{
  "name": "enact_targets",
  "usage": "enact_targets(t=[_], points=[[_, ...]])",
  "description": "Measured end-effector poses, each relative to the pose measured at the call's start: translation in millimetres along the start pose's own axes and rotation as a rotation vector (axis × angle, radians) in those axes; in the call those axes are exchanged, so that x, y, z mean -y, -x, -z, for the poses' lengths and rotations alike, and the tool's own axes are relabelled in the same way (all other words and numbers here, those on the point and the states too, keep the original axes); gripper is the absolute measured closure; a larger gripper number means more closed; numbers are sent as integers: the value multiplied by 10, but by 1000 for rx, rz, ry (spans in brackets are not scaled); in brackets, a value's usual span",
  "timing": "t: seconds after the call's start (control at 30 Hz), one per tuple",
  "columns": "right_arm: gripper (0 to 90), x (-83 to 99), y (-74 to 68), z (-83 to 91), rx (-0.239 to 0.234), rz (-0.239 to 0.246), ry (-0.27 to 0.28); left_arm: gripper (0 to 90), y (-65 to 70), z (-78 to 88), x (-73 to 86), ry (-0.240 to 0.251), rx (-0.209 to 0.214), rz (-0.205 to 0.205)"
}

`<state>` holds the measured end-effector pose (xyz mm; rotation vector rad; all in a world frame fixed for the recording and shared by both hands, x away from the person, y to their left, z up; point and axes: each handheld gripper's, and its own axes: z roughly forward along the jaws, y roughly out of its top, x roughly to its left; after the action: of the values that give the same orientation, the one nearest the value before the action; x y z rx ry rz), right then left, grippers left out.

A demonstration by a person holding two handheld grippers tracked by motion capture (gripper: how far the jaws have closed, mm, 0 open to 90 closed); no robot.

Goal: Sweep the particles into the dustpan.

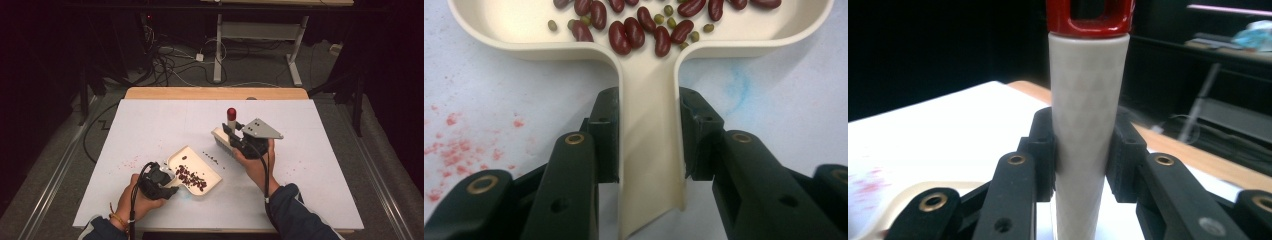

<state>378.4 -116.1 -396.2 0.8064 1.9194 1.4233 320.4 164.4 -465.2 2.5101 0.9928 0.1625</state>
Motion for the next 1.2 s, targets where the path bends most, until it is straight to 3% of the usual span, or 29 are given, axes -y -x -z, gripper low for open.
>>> enact_targets(t=[0.07,0.23,0.4,0.5,0.63,0.9,1.2], points=[[698,11,-120,-21,-19,19,0,635,8,-7,-17,-4,-2,7],[693,1,-356,-61,-97,-1,-2,635,26,-14,-52,-20,-2,16],[701,-69,-492,-24,-179,-31,19,635,22,-16,-50,-17,1,17],[702,-116,-532,28,-186,-17,37,634,22,-15,-48,-16,-3,12],[702,-175,-500,121,-173,-3,64,634,21,-16,-47,-14,-1,13],[701,-269,-268,320,-132,-10,95,634,16,-14,-38,-11,-2,5],[701,-52,-72,539,-58,42,9,634,45,-4,-44,-28,-10,-18]])
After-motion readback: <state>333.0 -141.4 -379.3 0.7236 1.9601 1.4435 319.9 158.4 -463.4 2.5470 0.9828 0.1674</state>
